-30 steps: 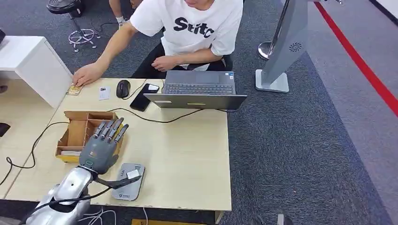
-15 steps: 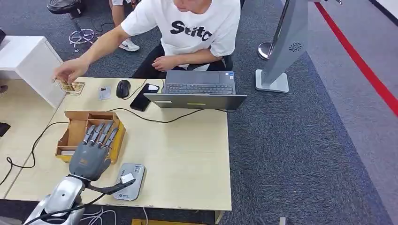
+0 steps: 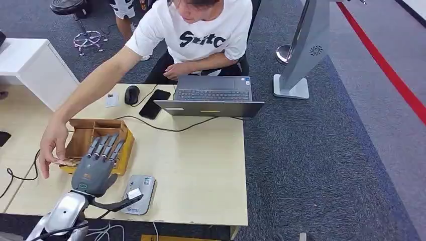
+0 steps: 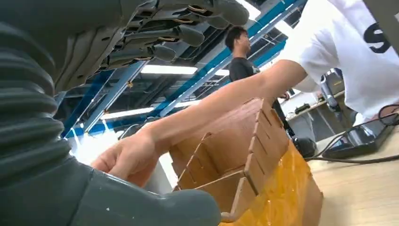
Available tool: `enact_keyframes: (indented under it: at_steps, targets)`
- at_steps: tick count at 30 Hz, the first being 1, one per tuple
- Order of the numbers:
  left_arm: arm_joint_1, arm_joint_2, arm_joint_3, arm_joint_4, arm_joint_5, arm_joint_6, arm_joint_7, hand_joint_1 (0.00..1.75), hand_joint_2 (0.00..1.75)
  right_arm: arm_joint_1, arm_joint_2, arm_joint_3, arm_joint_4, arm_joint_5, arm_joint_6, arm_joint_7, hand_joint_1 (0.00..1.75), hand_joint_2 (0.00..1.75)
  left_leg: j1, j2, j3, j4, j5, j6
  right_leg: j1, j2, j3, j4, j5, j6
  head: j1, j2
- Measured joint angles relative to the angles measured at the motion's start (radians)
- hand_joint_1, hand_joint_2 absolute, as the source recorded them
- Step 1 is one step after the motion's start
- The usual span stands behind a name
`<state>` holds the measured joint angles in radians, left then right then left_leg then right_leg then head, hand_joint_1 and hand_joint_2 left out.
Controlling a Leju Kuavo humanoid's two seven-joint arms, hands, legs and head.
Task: Pass the card to the sensor for recognition and then transmit it.
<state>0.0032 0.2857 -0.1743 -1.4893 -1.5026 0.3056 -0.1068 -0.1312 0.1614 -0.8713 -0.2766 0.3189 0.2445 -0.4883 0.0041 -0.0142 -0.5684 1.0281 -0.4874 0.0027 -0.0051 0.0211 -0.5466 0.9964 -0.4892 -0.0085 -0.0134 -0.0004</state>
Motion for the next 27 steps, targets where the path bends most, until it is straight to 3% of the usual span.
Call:
enact_keyframes:
  at_steps: [11, 25, 26, 27]
  targets:
    - [-0.013, -0.014, 0.121, 0.058, 0.013, 0.01, -0.01, 0.0, 1.75, 0.0, 0.0, 0.0, 0.0, 0.011, 0.003, 0.0, 0.0, 1.75, 0.0, 0.0, 0.0, 0.0, 0.0, 0.0, 0.0, 0.0, 0.0, 0.0, 0.0, 0.0, 0.0, 0.0]
    - [-0.021, -0.045, 0.156, 0.101, 0.015, 0.016, -0.021, 0.0, 1.75, 0.0, 0.0, -0.001, 0.0, 0.013, 0.008, 0.0, 0.0, 1.75, 0.0, 0.0, 0.0, 0.0, 0.0, 0.0, 0.0, 0.0, 0.0, 0.0, 0.0, 0.0, 0.0, 0.0]
    - [-0.021, -0.047, 0.156, 0.101, 0.014, 0.015, -0.026, 1.75, 1.75, 0.0, 0.0, -0.002, 0.0, 0.013, 0.008, 0.0, 0.0, 1.75, 0.0, 0.0, 0.0, 0.0, 0.0, 0.0, 0.0, 0.0, 0.0, 0.0, 0.0, 0.0, 0.0, 0.0]
    - [-0.021, -0.049, 0.156, 0.101, 0.012, 0.013, -0.028, 1.75, 1.75, 0.0, 0.0, -0.002, 0.0, 0.013, 0.01, 0.0, 0.0, 1.75, 0.0, 0.0, 0.0, 0.0, 0.0, 0.0, 0.0, 0.0, 0.0, 0.0, 0.0, 0.0, 0.0, 0.0]
